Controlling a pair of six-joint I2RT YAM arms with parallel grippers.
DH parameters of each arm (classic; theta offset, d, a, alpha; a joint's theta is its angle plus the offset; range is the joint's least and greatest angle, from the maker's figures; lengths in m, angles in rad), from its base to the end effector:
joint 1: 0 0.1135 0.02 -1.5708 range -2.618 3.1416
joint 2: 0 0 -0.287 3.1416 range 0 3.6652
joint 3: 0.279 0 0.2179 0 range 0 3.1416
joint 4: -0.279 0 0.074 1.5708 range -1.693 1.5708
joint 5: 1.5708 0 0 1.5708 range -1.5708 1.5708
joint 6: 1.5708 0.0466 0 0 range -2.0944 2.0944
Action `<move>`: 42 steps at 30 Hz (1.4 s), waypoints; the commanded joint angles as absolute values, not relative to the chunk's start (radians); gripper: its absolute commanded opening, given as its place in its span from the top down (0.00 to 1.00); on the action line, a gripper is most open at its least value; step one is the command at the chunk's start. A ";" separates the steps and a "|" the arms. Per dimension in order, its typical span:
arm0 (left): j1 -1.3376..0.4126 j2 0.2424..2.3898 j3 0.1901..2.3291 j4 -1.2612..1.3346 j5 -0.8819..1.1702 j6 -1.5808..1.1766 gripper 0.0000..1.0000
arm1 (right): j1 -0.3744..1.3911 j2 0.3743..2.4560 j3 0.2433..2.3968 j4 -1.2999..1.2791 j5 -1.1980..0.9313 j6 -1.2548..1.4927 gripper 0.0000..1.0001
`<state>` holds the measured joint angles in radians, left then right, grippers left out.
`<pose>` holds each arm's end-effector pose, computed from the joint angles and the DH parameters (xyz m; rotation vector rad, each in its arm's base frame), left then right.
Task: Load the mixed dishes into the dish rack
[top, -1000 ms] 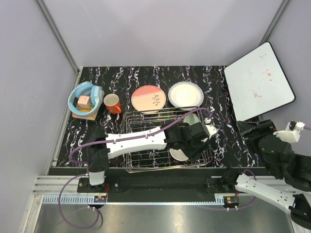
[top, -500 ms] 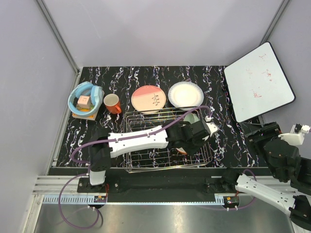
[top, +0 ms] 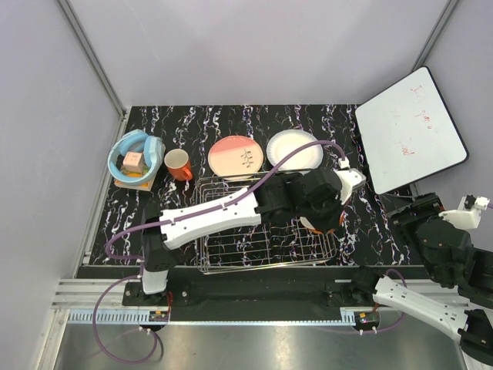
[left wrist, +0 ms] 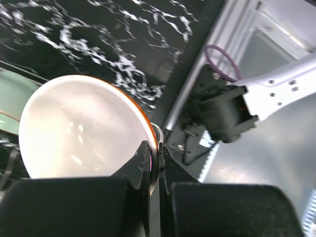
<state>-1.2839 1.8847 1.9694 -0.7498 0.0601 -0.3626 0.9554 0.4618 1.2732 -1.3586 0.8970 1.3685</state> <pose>0.1125 -0.3912 0.3896 1.1043 2.1457 -0.9103 0.0019 -0.0604 0.3810 0.8837 1.7374 0.6099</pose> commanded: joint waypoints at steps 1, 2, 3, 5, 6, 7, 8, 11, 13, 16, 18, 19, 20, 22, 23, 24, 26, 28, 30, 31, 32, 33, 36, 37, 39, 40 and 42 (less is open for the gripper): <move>-1.263 1.847 2.009 -0.689 0.161 -0.504 1.00 | 0.954 0.482 1.281 -1.615 0.939 1.378 0.30; -1.256 1.848 2.011 -0.689 0.170 -0.523 1.00 | 0.954 0.483 1.281 -1.615 0.945 1.374 0.31; -1.249 1.850 2.014 -0.683 0.178 -0.541 1.00 | 0.954 0.485 1.282 -1.614 0.948 1.370 0.31; -1.224 1.850 2.029 -0.675 0.204 -0.596 1.00 | 0.953 0.489 1.281 -1.614 0.953 1.367 0.31; -1.221 1.844 2.036 -0.684 0.174 -0.635 1.00 | 0.954 0.489 1.281 -1.615 0.956 1.368 0.32; -1.216 1.835 2.031 -0.690 0.148 -0.706 1.00 | 0.956 0.492 1.281 -1.614 0.954 1.368 0.32; -1.206 1.826 2.031 -0.689 0.172 -0.742 1.00 | 0.954 0.495 1.276 -1.614 0.954 1.370 0.32; -1.209 1.810 2.065 -0.675 0.212 -0.669 1.00 | 0.954 0.506 1.275 -1.615 0.950 1.374 0.32; -1.239 1.741 1.972 -0.606 0.120 -0.606 1.00 | 0.954 0.514 1.273 -1.615 0.945 1.385 0.32; -1.247 1.591 1.667 -0.286 0.069 -0.625 1.00 | 0.954 0.514 1.273 -1.615 0.936 1.391 0.33; -1.236 1.508 1.500 -0.047 -0.013 -0.705 1.00 | 0.954 0.506 1.269 -1.615 0.931 1.399 0.33; -1.233 1.532 1.537 -0.139 -0.082 -0.736 1.00 | 0.954 0.503 1.264 -1.614 0.928 1.402 0.33; -1.218 1.570 1.584 -0.168 -0.110 -0.786 1.00 | 0.954 0.499 1.261 -1.614 0.928 1.407 0.33; -1.218 1.581 1.592 -0.192 -0.204 -0.908 1.00 | 0.956 0.492 1.258 -1.615 0.928 1.407 0.33; -1.223 1.595 1.610 -0.192 -0.210 -0.934 1.00 | 0.956 0.491 1.258 -1.615 0.925 1.407 0.33; -1.226 1.603 1.617 -0.195 -0.231 -0.993 1.00 | 0.956 0.492 1.258 -1.615 0.925 1.405 0.33; -1.241 1.623 1.621 -0.163 -0.235 -1.020 1.00 | 0.954 0.495 1.258 -1.615 0.923 1.408 0.33; -1.243 1.643 1.621 -0.157 -0.216 -1.078 1.00 | 0.956 0.503 1.264 -1.614 0.925 1.408 0.33; -1.241 1.657 1.591 -0.155 -0.225 -1.148 1.00 | 0.954 0.503 1.269 -1.615 0.930 1.410 0.33; -1.241 1.652 1.569 -0.143 -0.230 -1.175 1.00 | 0.954 0.499 1.272 -1.614 0.930 1.413 0.33; -1.243 1.646 1.515 -0.131 -0.239 -1.199 1.00 | 0.954 0.496 1.272 -1.614 0.930 1.413 0.33; -1.246 1.640 1.485 -0.115 -0.261 -1.238 1.00 | 0.954 0.488 1.270 -1.615 0.928 1.413 0.33; -1.264 1.625 1.396 -0.046 -0.325 -1.281 1.00 | 0.954 0.473 1.261 -1.615 0.937 1.410 0.33; -1.266 1.621 1.381 -0.051 -0.324 -1.288 1.00 | 0.954 0.471 1.261 -1.615 0.939 1.407 0.33; -1.266 1.618 1.347 -0.058 -0.345 -1.319 1.00 | 0.954 0.469 1.262 -1.615 0.943 1.404 0.33; -1.267 1.617 1.339 -0.049 -0.356 -1.325 1.00 | 0.954 0.466 1.264 -1.615 0.942 1.405 0.32; -1.287 1.615 1.315 -0.025 -0.394 -1.338 1.00 | 0.956 0.459 1.267 -1.614 0.939 1.408 0.33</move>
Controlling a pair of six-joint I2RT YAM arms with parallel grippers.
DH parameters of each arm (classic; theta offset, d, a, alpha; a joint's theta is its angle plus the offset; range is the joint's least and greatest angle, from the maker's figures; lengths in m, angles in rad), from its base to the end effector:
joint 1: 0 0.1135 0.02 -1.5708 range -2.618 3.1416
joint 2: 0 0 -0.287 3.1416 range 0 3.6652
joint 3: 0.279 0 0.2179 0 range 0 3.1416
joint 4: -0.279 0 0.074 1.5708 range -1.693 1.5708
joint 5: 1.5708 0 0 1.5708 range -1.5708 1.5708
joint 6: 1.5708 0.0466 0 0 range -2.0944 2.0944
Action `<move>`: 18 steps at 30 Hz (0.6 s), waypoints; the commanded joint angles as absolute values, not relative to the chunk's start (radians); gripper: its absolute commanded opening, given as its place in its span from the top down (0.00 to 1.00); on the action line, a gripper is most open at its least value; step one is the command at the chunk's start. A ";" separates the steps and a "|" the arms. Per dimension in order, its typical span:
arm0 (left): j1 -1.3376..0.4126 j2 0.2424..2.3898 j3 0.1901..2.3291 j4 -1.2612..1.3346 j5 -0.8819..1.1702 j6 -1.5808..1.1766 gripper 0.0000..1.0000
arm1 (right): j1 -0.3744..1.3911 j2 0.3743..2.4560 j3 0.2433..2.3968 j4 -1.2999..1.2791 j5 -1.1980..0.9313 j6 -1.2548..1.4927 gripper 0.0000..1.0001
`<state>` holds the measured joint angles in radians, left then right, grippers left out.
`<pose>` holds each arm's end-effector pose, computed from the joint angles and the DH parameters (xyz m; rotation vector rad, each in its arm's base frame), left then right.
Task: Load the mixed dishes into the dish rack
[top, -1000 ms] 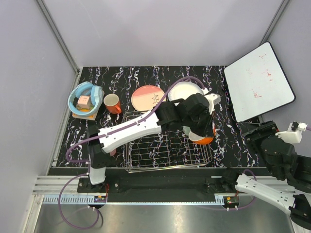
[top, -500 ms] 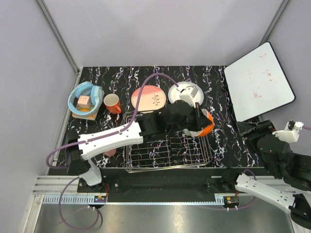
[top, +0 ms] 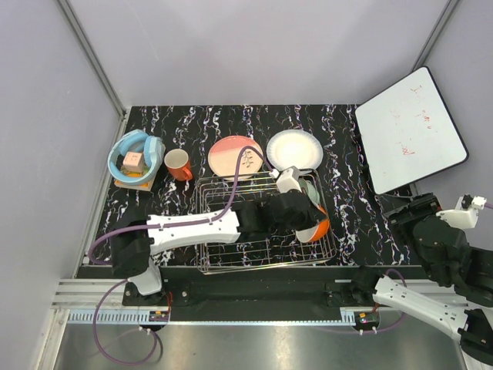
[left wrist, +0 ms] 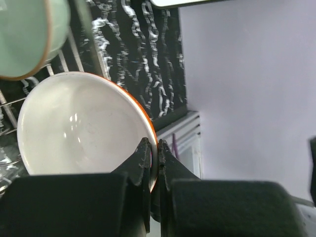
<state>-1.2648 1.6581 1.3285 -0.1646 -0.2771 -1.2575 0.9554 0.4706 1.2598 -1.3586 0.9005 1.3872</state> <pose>0.1228 -0.3464 0.3320 -0.1826 2.2950 -1.2074 0.0043 -0.0571 0.3791 0.8950 1.7425 0.5986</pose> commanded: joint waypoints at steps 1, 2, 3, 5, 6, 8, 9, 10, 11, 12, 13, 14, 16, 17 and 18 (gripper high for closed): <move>-1.292 1.620 1.306 -0.009 -0.391 -1.345 1.00 | 0.954 0.456 1.267 -1.615 0.939 1.404 0.32; -1.299 1.623 1.302 -0.005 -0.388 -1.360 1.00 | 0.954 0.450 1.267 -1.614 0.937 1.402 0.33; -1.304 1.626 1.301 -0.005 -0.394 -1.376 1.00 | 0.956 0.446 1.266 -1.614 0.936 1.401 0.32; -1.316 1.641 1.301 0.023 -0.388 -1.390 1.00 | 0.954 0.439 1.261 -1.615 0.933 1.401 0.33; -1.319 1.655 1.304 0.037 -0.388 -1.397 1.00 | 0.956 0.436 1.253 -1.615 0.927 1.402 0.32; -1.324 1.667 1.321 0.046 -0.387 -1.422 1.00 | 0.954 0.434 1.244 -1.615 0.922 1.404 0.32; -1.325 1.675 1.325 0.054 -0.384 -1.433 1.00 | 0.954 0.433 1.235 -1.614 0.920 1.405 0.33; -1.325 1.677 1.328 0.058 -0.380 -1.439 1.00 | 0.954 0.430 1.233 -1.615 0.920 1.405 0.32; -1.325 1.677 1.327 0.061 -0.383 -1.454 1.00 | 0.954 0.425 1.232 -1.615 0.920 1.405 0.32; -1.325 1.675 1.321 0.072 -0.383 -1.465 1.00 | 0.956 0.420 1.230 -1.615 0.920 1.402 0.33; -1.328 1.671 1.306 0.078 -0.387 -1.466 1.00 | 0.956 0.417 1.232 -1.615 0.920 1.401 0.33; -1.328 1.667 1.293 0.084 -0.393 -1.477 1.00 | 0.956 0.407 1.232 -1.615 0.922 1.399 0.33; -1.330 1.655 1.255 0.090 -0.394 -1.492 1.00 | 0.954 0.394 1.232 -1.614 0.922 1.397 0.34; -1.330 1.652 1.241 0.095 -0.399 -1.506 1.00 | 0.954 0.384 1.232 -1.615 0.922 1.396 0.34; -1.330 1.643 1.229 0.101 -0.400 -1.511 1.00 | 0.954 0.379 1.233 -1.615 0.922 1.393 0.34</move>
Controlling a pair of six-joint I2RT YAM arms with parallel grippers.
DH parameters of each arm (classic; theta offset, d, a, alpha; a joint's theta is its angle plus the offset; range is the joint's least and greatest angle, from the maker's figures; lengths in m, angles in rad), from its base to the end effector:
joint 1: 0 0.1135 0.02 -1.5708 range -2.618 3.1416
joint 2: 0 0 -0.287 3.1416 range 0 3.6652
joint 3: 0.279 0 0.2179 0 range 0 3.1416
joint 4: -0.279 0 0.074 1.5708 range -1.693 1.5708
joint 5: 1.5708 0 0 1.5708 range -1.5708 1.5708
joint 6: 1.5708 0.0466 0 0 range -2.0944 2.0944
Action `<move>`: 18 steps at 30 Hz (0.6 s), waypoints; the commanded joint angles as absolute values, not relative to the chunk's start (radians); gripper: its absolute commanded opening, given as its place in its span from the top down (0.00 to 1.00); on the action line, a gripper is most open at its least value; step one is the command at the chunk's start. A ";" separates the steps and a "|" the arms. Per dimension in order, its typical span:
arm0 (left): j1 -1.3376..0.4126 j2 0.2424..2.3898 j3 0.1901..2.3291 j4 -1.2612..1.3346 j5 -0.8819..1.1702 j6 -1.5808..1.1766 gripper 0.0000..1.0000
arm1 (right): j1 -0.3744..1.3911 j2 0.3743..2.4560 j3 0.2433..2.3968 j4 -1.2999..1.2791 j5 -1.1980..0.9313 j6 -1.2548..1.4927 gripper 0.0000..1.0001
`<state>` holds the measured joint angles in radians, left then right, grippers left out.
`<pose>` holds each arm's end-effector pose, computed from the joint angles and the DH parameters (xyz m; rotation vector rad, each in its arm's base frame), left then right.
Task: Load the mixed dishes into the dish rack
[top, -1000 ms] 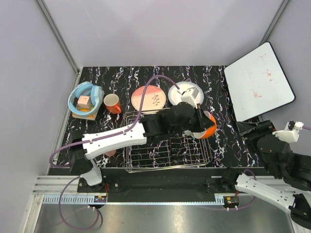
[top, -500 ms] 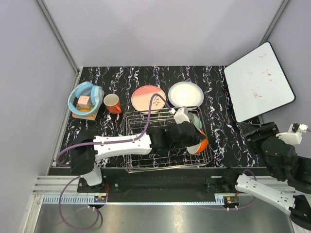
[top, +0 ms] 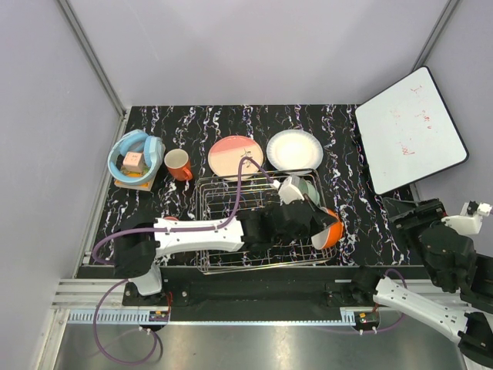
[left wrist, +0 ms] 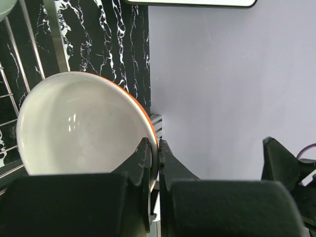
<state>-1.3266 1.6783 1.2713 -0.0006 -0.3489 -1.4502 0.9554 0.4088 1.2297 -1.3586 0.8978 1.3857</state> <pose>0.1061 -0.3601 0.3243 -0.3994 2.2309 -1.3836 -0.0026 -0.0668 0.3690 0.9027 1.7245 0.6297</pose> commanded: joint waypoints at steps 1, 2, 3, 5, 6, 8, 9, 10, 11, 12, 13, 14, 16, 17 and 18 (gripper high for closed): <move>-1.328 1.641 1.203 0.109 -0.403 -1.516 1.00 | 0.954 0.376 1.233 -1.614 0.920 1.394 0.35; -1.327 1.638 1.192 0.112 -0.408 -1.525 1.00 | 0.956 0.373 1.235 -1.614 0.919 1.394 0.35; -1.322 1.637 1.184 0.110 -0.402 -1.529 1.00 | 0.954 0.371 1.238 -1.615 0.917 1.396 0.35; -1.305 1.632 1.163 0.106 -0.390 -1.542 1.00 | 0.956 0.374 1.241 -1.615 0.916 1.394 0.35; -1.296 1.628 1.157 0.103 -0.384 -1.545 1.00 | 0.954 0.377 1.246 -1.614 0.917 1.391 0.35; -1.273 1.623 1.140 0.097 -0.361 -1.560 1.00 | 0.954 0.382 1.249 -1.615 0.919 1.388 0.35; -1.266 1.618 1.132 0.089 -0.354 -1.563 1.00 | 0.954 0.383 1.253 -1.615 0.920 1.387 0.35; -1.258 1.617 1.121 0.089 -0.348 -1.566 1.00 | 0.956 0.385 1.253 -1.615 0.922 1.385 0.35; -1.258 1.615 1.114 0.090 -0.336 -1.574 1.00 | 0.954 0.387 1.253 -1.615 0.923 1.385 0.35; -1.258 1.617 1.106 0.097 -0.333 -1.574 1.00 | 0.954 0.387 1.252 -1.615 0.925 1.387 0.35; -1.258 1.618 1.104 0.101 -0.327 -1.578 1.00 | 0.954 0.388 1.249 -1.615 0.925 1.388 0.35; -1.256 1.621 1.104 0.101 -0.315 -1.586 1.00 | 0.954 0.391 1.244 -1.615 0.925 1.390 0.35; -1.256 1.624 1.106 0.101 -0.305 -1.586 0.88 | 0.954 0.388 1.239 -1.614 0.922 1.391 0.35; -1.255 1.626 1.108 0.101 -0.296 -1.583 0.85 | 0.954 0.387 1.238 -1.614 0.922 1.391 0.35; -1.256 1.629 1.109 0.098 -0.295 -1.585 0.81 | 0.954 0.384 1.238 -1.615 0.922 1.391 0.35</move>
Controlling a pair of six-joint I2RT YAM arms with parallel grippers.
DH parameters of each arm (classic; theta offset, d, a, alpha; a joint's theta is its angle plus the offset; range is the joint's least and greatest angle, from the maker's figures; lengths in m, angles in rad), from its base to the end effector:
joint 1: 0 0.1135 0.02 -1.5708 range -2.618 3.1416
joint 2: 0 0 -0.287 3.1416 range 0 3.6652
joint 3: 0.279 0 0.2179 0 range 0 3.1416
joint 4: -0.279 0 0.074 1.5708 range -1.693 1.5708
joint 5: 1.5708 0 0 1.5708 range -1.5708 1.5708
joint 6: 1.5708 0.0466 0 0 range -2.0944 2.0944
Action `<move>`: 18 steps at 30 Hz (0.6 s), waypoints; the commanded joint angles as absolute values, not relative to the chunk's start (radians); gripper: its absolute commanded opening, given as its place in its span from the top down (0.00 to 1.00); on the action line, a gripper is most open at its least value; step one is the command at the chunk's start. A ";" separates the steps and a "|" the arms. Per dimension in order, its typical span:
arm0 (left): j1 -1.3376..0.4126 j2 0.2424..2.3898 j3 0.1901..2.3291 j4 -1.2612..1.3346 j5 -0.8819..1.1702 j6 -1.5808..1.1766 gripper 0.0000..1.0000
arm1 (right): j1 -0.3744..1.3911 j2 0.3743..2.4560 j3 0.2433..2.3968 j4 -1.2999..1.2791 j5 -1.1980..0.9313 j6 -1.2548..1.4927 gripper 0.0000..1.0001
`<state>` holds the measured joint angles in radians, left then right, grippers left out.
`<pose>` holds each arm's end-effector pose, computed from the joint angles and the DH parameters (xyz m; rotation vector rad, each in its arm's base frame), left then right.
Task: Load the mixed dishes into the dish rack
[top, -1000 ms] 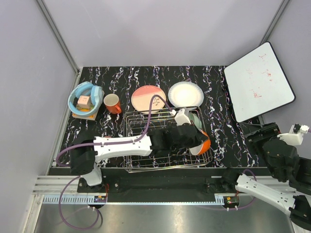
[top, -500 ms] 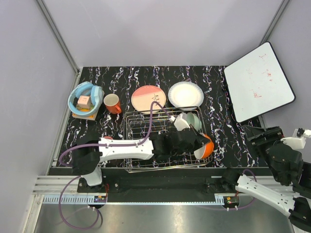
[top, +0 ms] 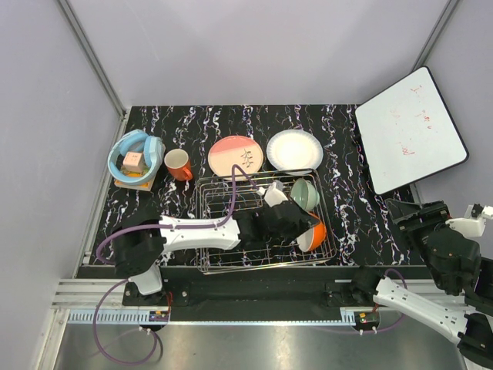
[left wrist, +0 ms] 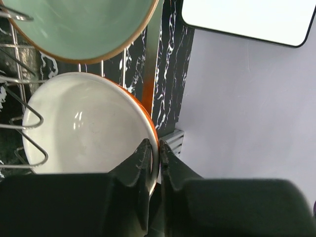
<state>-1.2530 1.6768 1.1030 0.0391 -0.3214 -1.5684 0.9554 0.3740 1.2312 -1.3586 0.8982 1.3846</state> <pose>0.1267 -0.3379 0.2753 -0.5904 2.3140 -1.2766 -0.0078 -0.0742 0.3665 0.9128 1.7005 0.6631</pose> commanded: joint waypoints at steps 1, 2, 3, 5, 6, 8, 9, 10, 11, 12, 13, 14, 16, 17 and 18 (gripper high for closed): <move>-1.255 1.631 1.109 0.097 -0.290 -1.580 0.67 | 0.954 0.382 1.239 -1.615 0.925 1.391 0.35; -1.255 1.631 1.108 0.098 -0.284 -1.577 0.62 | 0.954 0.376 1.239 -1.615 0.927 1.390 0.35; -1.256 1.632 1.111 0.095 -0.282 -1.572 0.60 | 0.954 0.373 1.239 -1.614 0.925 1.388 0.35; -1.259 1.635 1.114 0.094 -0.278 -1.562 0.50 | 0.954 0.365 1.238 -1.614 0.925 1.390 0.34; -1.259 1.637 1.120 0.092 -0.276 -1.559 0.44 | 0.956 0.364 1.236 -1.615 0.925 1.388 0.35; -1.264 1.638 1.129 0.087 -0.272 -1.542 0.22 | 0.954 0.361 1.236 -1.614 0.922 1.388 0.34; -1.264 1.640 1.141 0.084 -0.272 -1.534 0.16 | 0.954 0.364 1.235 -1.615 0.922 1.390 0.34; -1.262 1.640 1.149 0.081 -0.272 -1.514 0.01 | 0.954 0.365 1.233 -1.614 0.922 1.390 0.34; -1.261 1.641 1.157 0.071 -0.268 -1.503 0.01 | 0.954 0.368 1.229 -1.614 0.922 1.390 0.34; -1.261 1.643 1.175 0.066 -0.265 -1.496 0.01 | 0.954 0.368 1.226 -1.614 0.920 1.394 0.33; -1.258 1.644 1.183 0.060 -0.261 -1.482 0.01 | 0.954 0.371 1.223 -1.614 0.919 1.394 0.33; -1.259 1.646 1.190 0.054 -0.253 -1.471 0.01 | 0.954 0.374 1.217 -1.615 0.919 1.396 0.33; -1.258 1.647 1.212 0.040 -0.249 -1.438 0.01 | 0.954 0.376 1.210 -1.614 0.919 1.396 0.33; -1.256 1.652 1.222 0.026 -0.239 -1.424 0.01 | 0.954 0.380 1.203 -1.614 0.919 1.397 0.32; -1.253 1.654 1.247 0.022 -0.232 -1.407 0.01 | 0.956 0.383 1.198 -1.614 0.917 1.400 0.32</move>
